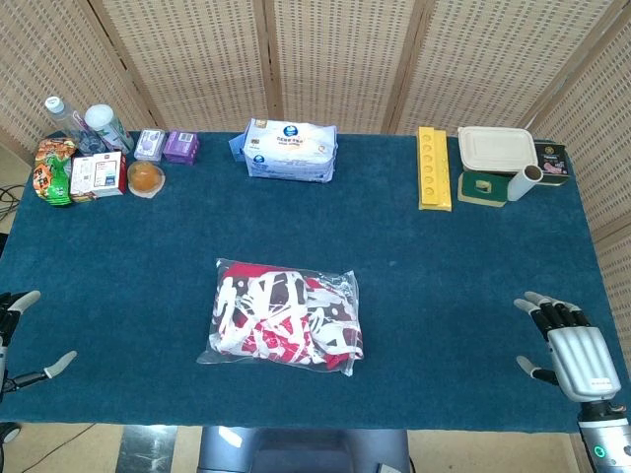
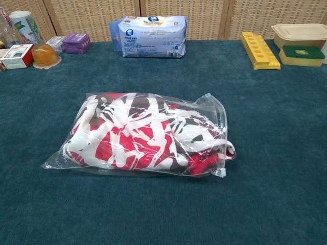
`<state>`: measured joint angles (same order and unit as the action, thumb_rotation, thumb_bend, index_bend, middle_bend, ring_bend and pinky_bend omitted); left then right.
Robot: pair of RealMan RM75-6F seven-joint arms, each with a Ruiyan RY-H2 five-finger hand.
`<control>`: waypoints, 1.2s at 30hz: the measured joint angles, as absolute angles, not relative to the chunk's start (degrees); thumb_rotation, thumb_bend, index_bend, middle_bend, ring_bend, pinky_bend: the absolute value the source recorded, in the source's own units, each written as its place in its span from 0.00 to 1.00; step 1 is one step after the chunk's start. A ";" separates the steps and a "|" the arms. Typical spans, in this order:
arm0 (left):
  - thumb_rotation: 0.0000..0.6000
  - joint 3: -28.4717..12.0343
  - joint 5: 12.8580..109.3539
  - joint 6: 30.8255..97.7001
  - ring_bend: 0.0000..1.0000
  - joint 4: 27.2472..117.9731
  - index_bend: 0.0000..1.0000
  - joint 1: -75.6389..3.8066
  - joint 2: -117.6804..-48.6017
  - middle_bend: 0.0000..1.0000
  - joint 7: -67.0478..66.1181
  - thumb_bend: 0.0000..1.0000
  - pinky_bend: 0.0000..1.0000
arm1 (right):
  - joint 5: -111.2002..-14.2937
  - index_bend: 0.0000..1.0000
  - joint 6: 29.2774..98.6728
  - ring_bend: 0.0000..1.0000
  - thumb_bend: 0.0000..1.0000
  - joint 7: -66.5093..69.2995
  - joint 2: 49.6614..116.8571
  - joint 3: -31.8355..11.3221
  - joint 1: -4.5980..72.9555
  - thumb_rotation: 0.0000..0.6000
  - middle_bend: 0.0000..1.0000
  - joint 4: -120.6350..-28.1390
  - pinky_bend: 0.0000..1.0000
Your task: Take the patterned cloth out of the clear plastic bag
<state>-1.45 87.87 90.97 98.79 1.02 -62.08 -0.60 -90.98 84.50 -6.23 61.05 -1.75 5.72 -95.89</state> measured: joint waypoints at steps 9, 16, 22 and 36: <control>0.70 -1.53 87.21 89.72 0.11 98.77 0.15 0.33 -62.39 0.18 -1.61 0.07 0.12 | -89.97 0.24 82.94 0.23 0.19 -7.07 61.46 -2.17 6.59 1.00 0.22 -96.14 0.22; 0.71 -2.01 87.65 89.11 0.11 98.91 0.15 -0.63 -61.70 0.18 -1.45 0.07 0.12 | -89.51 0.24 82.84 0.23 0.19 -7.03 61.67 -2.23 6.58 1.00 0.22 -96.15 0.22; 0.69 -2.59 89.54 86.18 0.11 99.93 0.15 -3.62 -60.65 0.18 -1.63 0.07 0.12 | -89.57 0.24 83.16 0.23 0.19 -7.29 61.71 -2.20 6.45 1.00 0.22 -96.46 0.22; 0.66 -6.39 88.39 62.29 0.11 111.45 0.13 -21.01 -55.96 0.16 -9.03 0.03 0.12 | -91.62 0.24 84.63 0.23 0.19 -4.97 61.75 -1.33 5.81 1.00 0.22 -94.55 0.22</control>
<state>-6.39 88.39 62.29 111.45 -21.01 -55.96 -9.03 -91.62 84.63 -4.97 61.75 -1.33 5.81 -94.55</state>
